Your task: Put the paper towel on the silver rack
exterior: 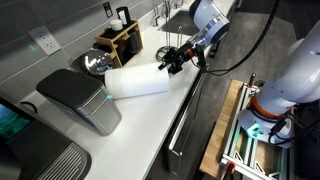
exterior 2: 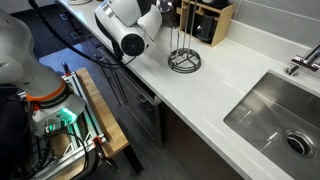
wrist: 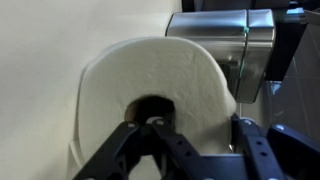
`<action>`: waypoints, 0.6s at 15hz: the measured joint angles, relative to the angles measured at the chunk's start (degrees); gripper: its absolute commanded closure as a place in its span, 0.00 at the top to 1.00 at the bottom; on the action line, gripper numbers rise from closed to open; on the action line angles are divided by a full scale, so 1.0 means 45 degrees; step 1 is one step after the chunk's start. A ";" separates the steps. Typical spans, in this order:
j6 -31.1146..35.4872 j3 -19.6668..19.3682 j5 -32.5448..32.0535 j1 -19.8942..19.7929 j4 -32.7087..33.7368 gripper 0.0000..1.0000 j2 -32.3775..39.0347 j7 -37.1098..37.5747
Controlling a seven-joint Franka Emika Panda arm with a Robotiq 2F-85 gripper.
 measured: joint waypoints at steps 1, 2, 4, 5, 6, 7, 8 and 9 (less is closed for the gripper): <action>0.0001 -0.0001 -0.0012 -0.0045 -0.0001 0.19 -0.0056 0.0000; 0.0005 -0.0002 -0.0051 -0.0086 -0.0005 0.19 -0.0123 0.0001; 0.0084 -0.0003 -0.0251 -0.0179 -0.0037 0.19 -0.0339 0.0017; 0.0171 -0.0003 -0.0476 -0.0239 -0.0062 0.19 -0.0513 0.0063; 0.0296 -0.0002 -0.0796 -0.0305 -0.0090 0.19 -0.0751 0.0160; 0.0429 -0.0002 -0.1192 -0.0373 -0.0122 0.19 -0.1035 0.0325; 0.0607 0.0002 -0.1694 -0.0442 -0.0163 0.19 -0.1393 0.0590; 0.0775 0.0012 -0.2205 -0.0503 -0.0204 0.19 -0.1778 0.0888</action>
